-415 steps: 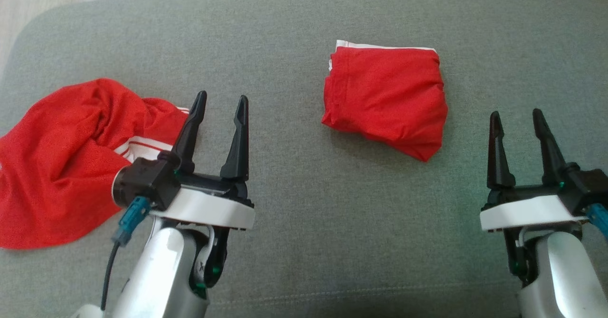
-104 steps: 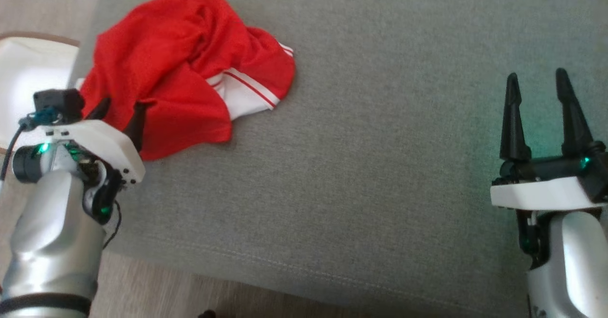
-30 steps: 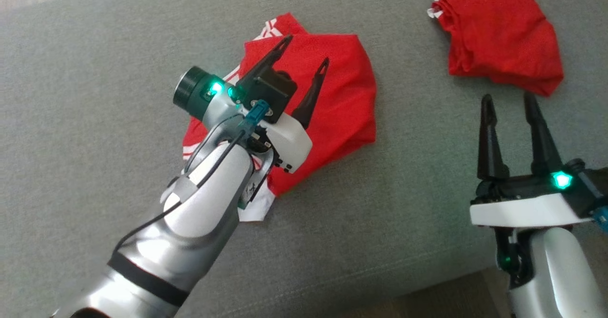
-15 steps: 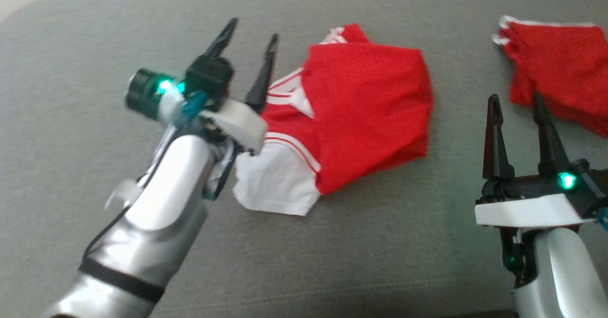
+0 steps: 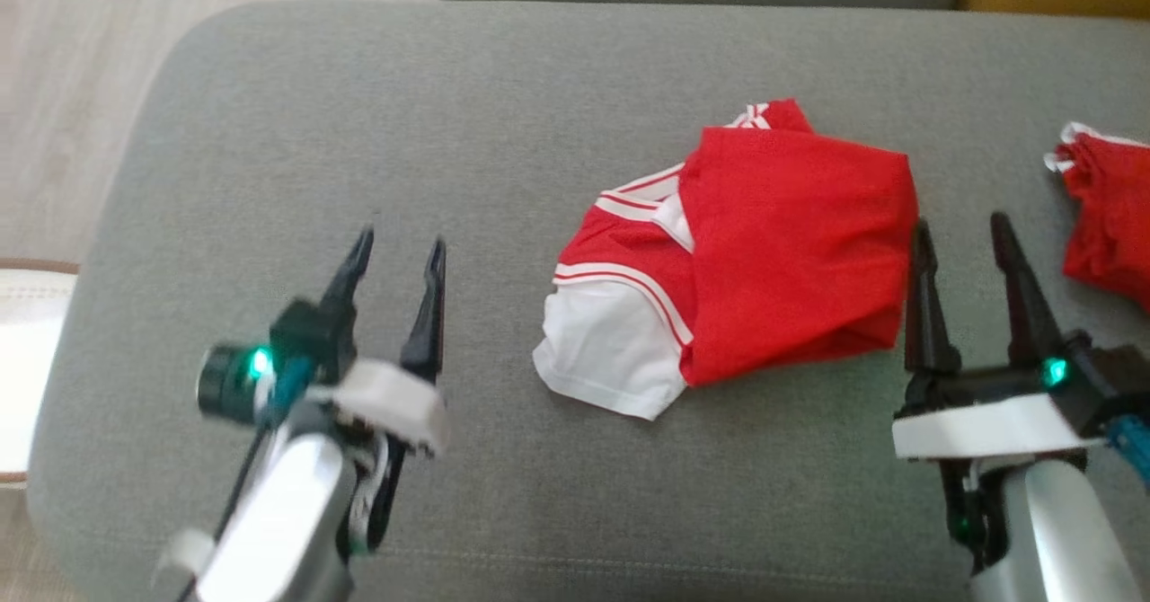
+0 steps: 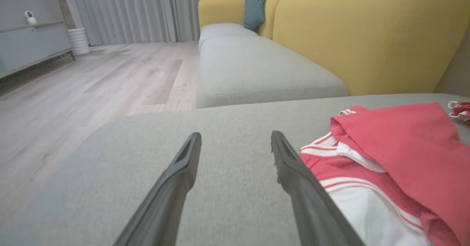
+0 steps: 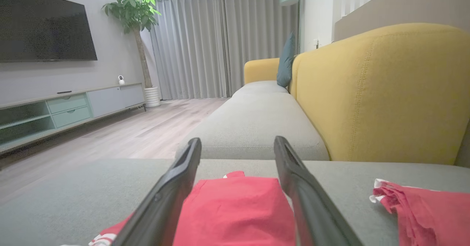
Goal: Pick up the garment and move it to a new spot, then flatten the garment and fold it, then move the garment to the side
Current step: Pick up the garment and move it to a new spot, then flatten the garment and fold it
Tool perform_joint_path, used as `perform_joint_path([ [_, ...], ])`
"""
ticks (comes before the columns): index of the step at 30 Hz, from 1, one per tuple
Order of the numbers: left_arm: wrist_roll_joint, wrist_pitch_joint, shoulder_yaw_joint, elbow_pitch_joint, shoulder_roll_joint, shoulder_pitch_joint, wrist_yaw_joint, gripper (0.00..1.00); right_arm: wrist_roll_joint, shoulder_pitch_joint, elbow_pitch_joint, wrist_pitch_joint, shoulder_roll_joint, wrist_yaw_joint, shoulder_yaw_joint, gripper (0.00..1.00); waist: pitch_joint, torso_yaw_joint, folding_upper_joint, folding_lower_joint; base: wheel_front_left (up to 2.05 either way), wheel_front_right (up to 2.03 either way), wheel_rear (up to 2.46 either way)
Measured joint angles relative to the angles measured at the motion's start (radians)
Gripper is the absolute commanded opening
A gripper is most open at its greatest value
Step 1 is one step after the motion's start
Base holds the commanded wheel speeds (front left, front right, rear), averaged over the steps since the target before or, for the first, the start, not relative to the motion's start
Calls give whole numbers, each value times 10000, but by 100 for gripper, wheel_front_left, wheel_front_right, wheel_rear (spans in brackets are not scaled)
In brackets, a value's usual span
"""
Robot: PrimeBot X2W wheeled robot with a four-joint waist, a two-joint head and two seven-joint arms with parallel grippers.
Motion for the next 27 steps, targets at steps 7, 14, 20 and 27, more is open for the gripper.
perform_joint_path([
  [7,75,-12,370,-802,-38,873,94,100,-8,107,186,0,0,0,69,100,-75,149,0,0,0,0,0],
  [14,270,-12,700,-1068,-228,1008,-15,100,-244,102,270,4,-6,0,387,100,-8,34,0,0,0,0,0],
  [20,500,-12,918,-1133,-420,1011,-199,100,-861,103,754,757,-6,0,1781,100,193,76,0,0,0,0,0],
  [27,604,-13,1043,-1112,-652,1010,-460,100,-1089,4,1509,1879,-13,0,2598,100,474,280,0,0,0,0,0],
])
